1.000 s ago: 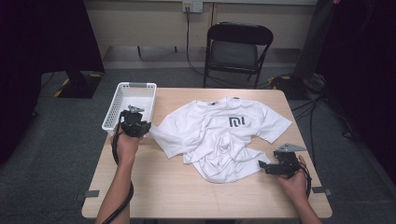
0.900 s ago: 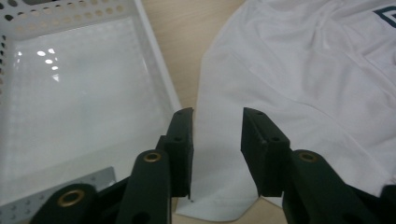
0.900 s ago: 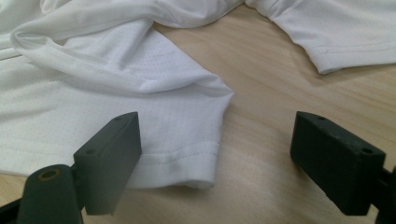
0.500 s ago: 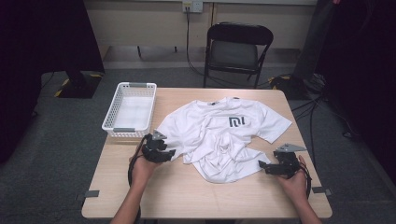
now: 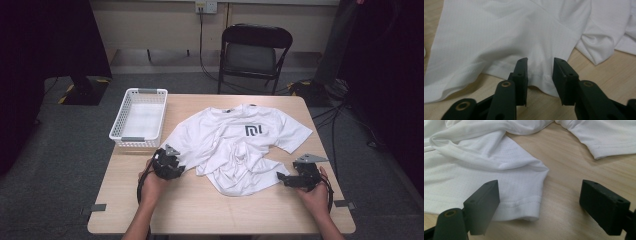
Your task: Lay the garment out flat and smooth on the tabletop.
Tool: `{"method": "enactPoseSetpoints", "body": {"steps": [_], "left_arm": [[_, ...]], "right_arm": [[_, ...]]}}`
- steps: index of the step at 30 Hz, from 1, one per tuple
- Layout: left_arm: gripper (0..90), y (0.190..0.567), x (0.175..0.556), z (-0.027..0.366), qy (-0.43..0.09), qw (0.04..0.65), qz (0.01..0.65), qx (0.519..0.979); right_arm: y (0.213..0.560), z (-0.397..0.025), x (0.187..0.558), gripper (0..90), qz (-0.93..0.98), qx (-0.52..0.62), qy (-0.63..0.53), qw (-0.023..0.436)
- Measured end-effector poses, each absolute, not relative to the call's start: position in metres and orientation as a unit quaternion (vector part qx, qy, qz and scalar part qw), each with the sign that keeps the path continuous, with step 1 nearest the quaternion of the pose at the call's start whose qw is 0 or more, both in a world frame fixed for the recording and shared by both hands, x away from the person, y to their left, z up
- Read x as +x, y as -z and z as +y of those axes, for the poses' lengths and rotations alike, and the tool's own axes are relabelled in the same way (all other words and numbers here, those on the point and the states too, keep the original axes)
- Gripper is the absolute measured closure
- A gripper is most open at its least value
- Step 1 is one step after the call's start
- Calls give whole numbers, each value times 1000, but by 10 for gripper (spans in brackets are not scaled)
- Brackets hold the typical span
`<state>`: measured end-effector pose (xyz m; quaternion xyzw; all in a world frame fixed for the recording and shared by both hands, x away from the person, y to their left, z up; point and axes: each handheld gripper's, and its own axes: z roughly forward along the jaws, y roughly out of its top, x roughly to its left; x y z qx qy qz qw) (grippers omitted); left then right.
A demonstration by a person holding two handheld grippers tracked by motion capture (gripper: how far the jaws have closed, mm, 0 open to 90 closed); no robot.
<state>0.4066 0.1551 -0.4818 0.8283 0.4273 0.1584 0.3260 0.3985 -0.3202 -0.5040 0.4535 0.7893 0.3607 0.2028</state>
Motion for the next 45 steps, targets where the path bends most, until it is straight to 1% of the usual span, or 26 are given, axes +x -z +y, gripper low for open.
{"method": "enactPoseSetpoints", "body": {"steps": [2,3,6,8,15,19,28,30,32,35,38,39,40,42,45], "left_arm": [[424,481,405,153,-179,328,411,832],[353,481,405,152,-182,329,403,834],[262,486,407,150,-183,342,394,833],[224,490,408,151,-182,341,392,835],[197,496,406,152,-183,345,386,836],[143,499,406,153,-183,357,381,833],[115,501,407,155,-181,364,372,834],[116,501,407,155,-181,365,372,834],[116,501,408,155,-180,365,372,834],[117,501,408,155,-180,365,372,834],[117,501,407,155,-181,365,372,834],[117,501,407,155,-181,365,372,834],[117,501,407,155,-181,365,372,834],[117,501,408,155,-181,365,372,834],[122,501,408,156,-179,366,373,834]], "right_arm": [[504,-320,398,151,789,454,-361,203],[504,-320,398,151,789,454,-361,203],[504,-320,398,151,789,453,-361,203],[504,-320,398,152,789,453,-361,203],[504,-320,398,152,789,453,-361,203],[504,-320,398,152,790,453,-361,203],[504,-321,396,154,789,454,-361,203],[503,-323,395,187,787,456,-363,202],[501,-325,395,194,785,460,-365,198],[495,-327,393,244,778,455,-379,208],[490,-327,395,332,781,448,-379,214],[490,-328,397,404,782,447,-378,215],[490,-328,398,471,785,444,-381,205],[490,-327,401,470,786,446,-386,186],[493,-321,405,479,794,444,-369,190]]}}
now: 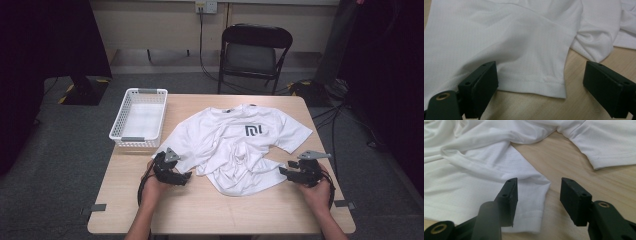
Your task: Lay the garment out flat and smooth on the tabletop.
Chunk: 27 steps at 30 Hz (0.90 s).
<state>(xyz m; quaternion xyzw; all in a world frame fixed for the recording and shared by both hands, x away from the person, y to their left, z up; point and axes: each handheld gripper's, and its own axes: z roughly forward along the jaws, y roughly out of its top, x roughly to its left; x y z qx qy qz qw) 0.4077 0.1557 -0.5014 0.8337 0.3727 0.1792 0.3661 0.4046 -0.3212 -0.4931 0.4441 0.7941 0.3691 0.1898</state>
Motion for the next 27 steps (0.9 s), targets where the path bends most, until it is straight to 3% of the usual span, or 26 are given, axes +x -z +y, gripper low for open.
{"method": "enactPoseSetpoints", "body": {"steps": [4,6,9,17,27], "left_arm": [[123,501,408,156,-179,366,372,834],[124,501,408,156,-180,366,372,834],[127,501,408,156,-180,367,373,833],[134,501,408,157,-181,367,373,833],[134,501,408,157,-181,367,373,833]], "right_arm": [[496,-317,410,545,802,440,-355,193],[495,-317,410,728,805,436,-358,183],[493,-320,406,849,809,431,-362,167],[487,-332,369,871,815,425,-377,117],[488,-344,314,868,832,411,-363,89]]}}
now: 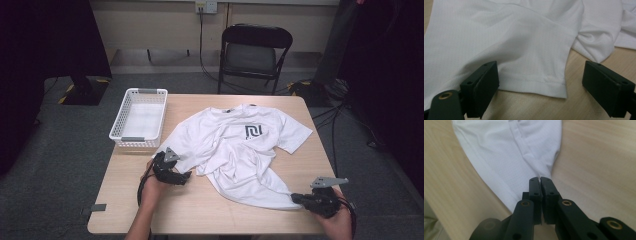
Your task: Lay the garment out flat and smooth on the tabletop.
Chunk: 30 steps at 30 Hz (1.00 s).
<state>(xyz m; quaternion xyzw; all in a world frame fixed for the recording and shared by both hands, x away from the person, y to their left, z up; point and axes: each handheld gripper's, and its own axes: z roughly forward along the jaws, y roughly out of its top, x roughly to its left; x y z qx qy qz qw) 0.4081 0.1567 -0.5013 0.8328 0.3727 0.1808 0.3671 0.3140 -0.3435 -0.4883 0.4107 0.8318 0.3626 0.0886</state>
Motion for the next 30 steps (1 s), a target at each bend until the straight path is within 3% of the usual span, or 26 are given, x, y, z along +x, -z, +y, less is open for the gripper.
{"method": "enactPoseSetpoints", "body": {"steps": [1,3,6,12,26,27,30], "left_arm": [[134,501,408,157,-181,367,373,833],[134,501,408,157,-181,367,373,833],[134,501,408,157,-181,367,373,833],[134,501,408,157,-181,367,373,833],[134,501,408,157,-180,368,373,833],[134,501,408,157,-180,368,373,833],[135,501,408,157,-180,368,373,833]], "right_arm": [[489,-344,310,853,834,409,-360,91],[488,-344,304,711,829,416,-354,116],[483,-343,303,608,821,417,-361,146],[471,-323,320,537,820,407,-364,169],[484,-245,357,597,842,377,-340,180],[486,-243,359,621,843,381,-330,186],[488,-244,359,817,842,381,-338,178]]}}
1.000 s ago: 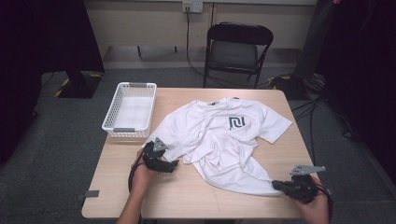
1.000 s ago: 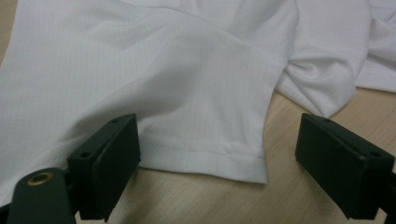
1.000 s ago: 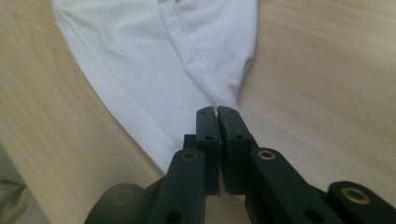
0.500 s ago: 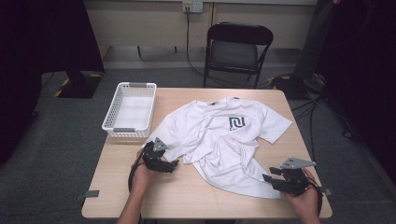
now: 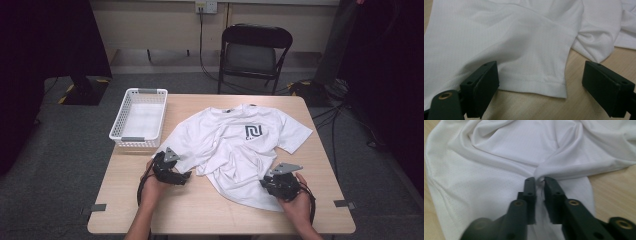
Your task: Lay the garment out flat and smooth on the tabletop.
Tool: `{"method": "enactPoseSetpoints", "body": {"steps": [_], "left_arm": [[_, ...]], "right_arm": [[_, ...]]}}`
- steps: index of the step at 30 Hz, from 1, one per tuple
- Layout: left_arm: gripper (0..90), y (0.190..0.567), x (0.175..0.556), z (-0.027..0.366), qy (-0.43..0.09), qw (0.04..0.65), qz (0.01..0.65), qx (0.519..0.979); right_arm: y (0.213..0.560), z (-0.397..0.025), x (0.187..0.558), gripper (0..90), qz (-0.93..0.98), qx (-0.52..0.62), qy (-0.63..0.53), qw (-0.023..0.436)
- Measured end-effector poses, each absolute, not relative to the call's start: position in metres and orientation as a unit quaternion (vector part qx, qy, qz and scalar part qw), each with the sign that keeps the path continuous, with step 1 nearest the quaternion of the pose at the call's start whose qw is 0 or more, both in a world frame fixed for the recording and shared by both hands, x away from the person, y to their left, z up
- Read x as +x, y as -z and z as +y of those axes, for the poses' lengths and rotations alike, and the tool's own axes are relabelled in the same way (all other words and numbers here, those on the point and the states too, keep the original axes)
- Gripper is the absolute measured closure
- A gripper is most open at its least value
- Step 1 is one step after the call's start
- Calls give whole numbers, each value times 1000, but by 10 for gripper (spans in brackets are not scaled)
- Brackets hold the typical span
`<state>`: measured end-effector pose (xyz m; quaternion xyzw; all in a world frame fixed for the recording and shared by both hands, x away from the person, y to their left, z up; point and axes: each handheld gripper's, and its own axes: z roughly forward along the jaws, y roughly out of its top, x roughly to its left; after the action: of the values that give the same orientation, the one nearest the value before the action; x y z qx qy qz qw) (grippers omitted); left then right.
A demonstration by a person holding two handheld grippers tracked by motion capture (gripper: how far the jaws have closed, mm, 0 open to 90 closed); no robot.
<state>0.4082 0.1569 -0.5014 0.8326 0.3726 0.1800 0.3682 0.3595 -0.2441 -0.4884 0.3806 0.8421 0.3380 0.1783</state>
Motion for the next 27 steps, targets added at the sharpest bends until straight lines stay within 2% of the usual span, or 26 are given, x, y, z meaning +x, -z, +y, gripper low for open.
{"method": "enactPoseSetpoints", "body": {"steps": [2,10,15,20,27], "left_arm": [[135,501,408,157,-180,368,372,833],[135,501,408,157,-180,368,373,833],[136,501,408,157,-180,368,373,833],[137,501,408,157,-180,368,373,833],[137,501,408,157,-180,368,373,832]], "right_arm": [[484,-250,358,852,840,379,-343,182],[467,-305,355,860,806,428,-368,180],[473,-337,358,860,790,466,-360,168],[482,-352,357,856,785,489,-337,176],[484,-360,354,729,780,495,-330,196]]}}
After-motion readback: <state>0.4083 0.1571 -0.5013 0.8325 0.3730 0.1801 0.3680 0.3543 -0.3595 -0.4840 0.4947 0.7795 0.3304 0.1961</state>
